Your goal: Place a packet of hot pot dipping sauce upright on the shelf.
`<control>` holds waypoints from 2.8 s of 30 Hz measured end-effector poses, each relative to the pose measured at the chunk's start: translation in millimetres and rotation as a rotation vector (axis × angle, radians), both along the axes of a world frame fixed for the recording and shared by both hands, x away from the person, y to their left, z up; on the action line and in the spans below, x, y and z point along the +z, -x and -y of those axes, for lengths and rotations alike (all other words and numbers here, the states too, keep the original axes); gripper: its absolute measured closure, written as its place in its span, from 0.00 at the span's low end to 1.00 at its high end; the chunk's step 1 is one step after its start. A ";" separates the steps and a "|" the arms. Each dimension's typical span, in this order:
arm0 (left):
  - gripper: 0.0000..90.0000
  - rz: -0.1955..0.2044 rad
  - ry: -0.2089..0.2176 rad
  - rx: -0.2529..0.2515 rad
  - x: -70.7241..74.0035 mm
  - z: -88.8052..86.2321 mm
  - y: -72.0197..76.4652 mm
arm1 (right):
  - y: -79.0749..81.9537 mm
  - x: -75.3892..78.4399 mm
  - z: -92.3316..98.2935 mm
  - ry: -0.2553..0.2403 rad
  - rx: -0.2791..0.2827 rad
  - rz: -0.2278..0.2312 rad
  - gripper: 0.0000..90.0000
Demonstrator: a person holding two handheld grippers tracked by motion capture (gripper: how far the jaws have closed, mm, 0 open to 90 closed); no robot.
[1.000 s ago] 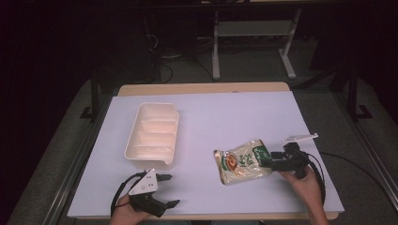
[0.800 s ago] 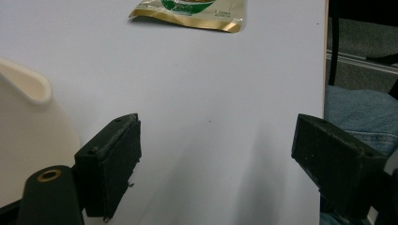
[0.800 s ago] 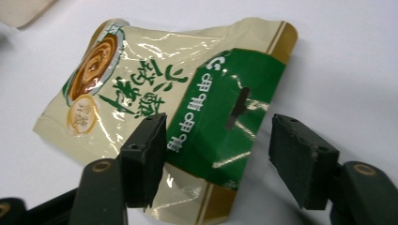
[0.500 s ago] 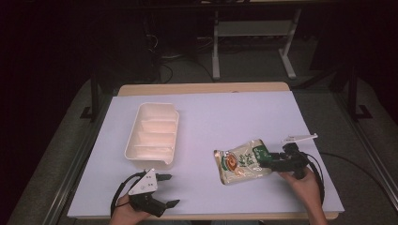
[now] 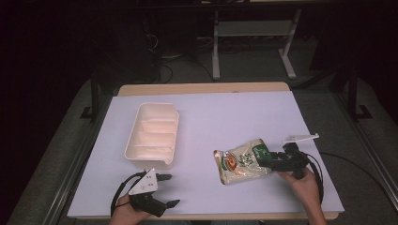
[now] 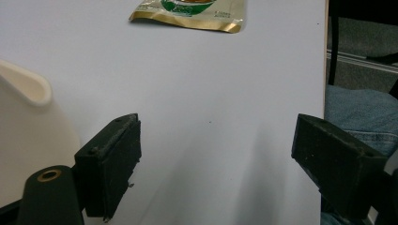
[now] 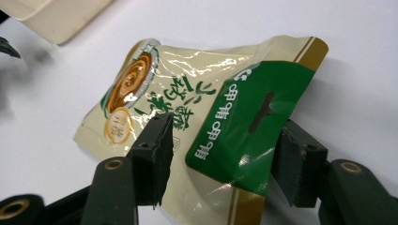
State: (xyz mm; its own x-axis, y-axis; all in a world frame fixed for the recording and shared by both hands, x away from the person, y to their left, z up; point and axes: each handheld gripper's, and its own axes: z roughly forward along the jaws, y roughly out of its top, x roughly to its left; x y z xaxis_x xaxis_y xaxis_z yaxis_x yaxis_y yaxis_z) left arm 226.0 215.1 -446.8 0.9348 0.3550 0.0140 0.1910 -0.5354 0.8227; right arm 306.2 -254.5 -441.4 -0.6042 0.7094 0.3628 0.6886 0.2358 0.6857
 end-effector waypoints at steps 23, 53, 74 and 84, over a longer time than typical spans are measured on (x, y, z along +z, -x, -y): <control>0.17 -0.003 -0.008 -0.007 -1.3 3.2 0.0 | -8.1 -9.0 -19.0 0.011 0.018 -0.058 0.73; 0.17 0.007 -0.013 0.002 0.0 0.7 2.4 | -4.9 37.6 -39.6 0.076 0.126 0.049 0.99; 0.17 0.012 -0.014 0.005 -0.1 -0.8 2.3 | -9.8 111.5 -88.0 0.178 0.286 0.183 0.99; 0.17 0.011 -0.013 0.008 -0.1 -2.5 0.7 | -16.3 129.7 -103.7 0.211 0.329 0.204 0.99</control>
